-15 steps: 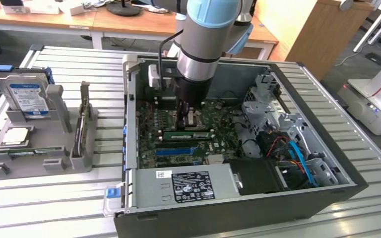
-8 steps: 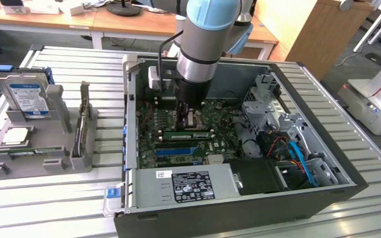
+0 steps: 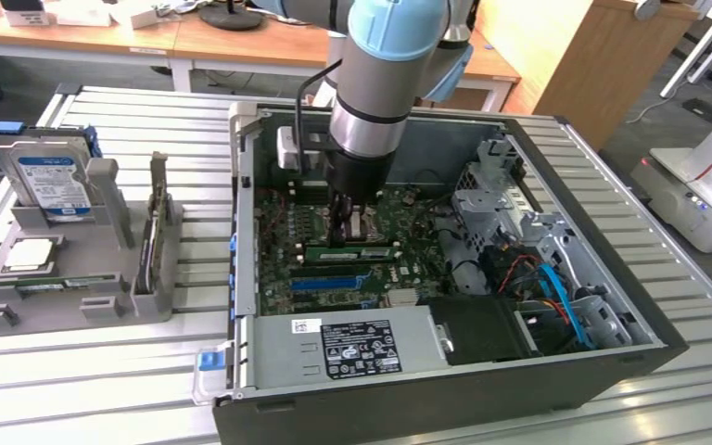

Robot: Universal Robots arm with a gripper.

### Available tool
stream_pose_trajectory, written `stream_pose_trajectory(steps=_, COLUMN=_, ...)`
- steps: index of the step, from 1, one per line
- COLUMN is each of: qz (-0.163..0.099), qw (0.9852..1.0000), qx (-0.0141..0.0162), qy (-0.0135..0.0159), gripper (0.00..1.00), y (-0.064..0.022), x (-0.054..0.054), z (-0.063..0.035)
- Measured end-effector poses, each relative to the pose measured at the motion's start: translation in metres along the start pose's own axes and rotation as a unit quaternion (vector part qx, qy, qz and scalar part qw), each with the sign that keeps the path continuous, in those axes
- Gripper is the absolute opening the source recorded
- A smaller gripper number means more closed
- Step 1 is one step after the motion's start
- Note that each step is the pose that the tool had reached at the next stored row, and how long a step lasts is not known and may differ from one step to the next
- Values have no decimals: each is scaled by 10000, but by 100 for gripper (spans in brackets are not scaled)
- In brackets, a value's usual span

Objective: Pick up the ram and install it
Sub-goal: 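Press down the ram until it locks into place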

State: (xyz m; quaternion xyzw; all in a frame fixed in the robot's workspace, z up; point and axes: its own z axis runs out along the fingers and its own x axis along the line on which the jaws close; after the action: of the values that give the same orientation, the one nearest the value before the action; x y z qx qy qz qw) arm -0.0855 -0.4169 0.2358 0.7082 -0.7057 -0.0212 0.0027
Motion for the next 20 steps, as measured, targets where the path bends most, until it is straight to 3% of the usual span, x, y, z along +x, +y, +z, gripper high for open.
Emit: stream_pose_trajectory(steps=20, qz=0, qw=10000, qx=0, qy=0, gripper=11, y=-32, x=0, z=31)
